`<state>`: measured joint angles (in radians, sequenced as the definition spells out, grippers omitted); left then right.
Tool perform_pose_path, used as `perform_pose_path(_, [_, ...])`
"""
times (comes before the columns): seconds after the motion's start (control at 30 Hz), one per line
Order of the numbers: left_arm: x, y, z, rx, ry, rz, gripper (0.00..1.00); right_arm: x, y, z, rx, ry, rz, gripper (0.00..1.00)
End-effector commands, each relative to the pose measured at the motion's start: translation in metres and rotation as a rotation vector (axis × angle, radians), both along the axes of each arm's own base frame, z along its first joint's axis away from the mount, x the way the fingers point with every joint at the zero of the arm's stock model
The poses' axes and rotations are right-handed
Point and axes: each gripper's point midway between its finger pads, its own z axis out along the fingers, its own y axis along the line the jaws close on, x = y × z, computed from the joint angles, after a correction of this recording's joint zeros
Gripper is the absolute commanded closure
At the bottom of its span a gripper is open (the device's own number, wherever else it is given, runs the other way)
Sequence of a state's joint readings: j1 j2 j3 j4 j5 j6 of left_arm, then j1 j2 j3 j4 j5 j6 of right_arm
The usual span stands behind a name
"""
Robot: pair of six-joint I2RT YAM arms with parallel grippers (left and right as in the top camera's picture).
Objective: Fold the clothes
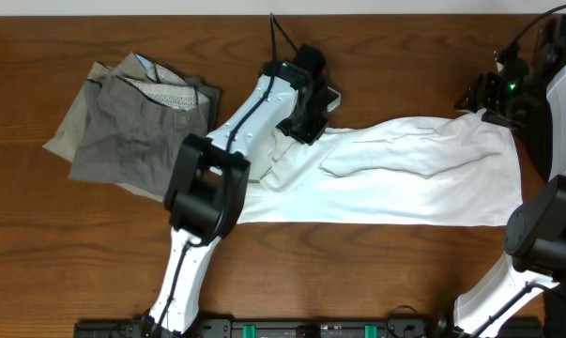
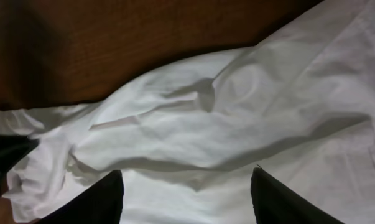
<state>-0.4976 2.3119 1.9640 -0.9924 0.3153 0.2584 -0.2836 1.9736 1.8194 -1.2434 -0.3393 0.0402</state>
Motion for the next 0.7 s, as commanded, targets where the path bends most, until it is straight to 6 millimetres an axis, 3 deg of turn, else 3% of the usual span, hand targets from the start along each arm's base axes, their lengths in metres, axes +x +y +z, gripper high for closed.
perform_pose_path(0.0, [0.003, -0.001, 0.053, -0.045, -0.076, 0.009, 0.94, 0.003, 0.0, 0.01, -0.016, -0.035, 0.014, 0.34])
perform_pose_path(0.13, [-0.011, 0.006, 0.06, -0.024, -0.03, 0.028, 0.94, 0.009, -0.005, 0.005, -0.038, -0.044, 0.01, 0.3])
perform_pose_path(0.33, [-0.021, 0.012, 0.063, -0.006, 0.006, 0.036, 0.94, 0.033, -0.015, -0.014, -0.057, -0.084, 0.004, 0.28])
perform_pose_path(0.67, [-0.02, 0.011, 0.075, -0.021, -0.021, 0.038, 0.94, 0.071, -0.059, -0.083, -0.072, -0.106, -0.081, 0.34])
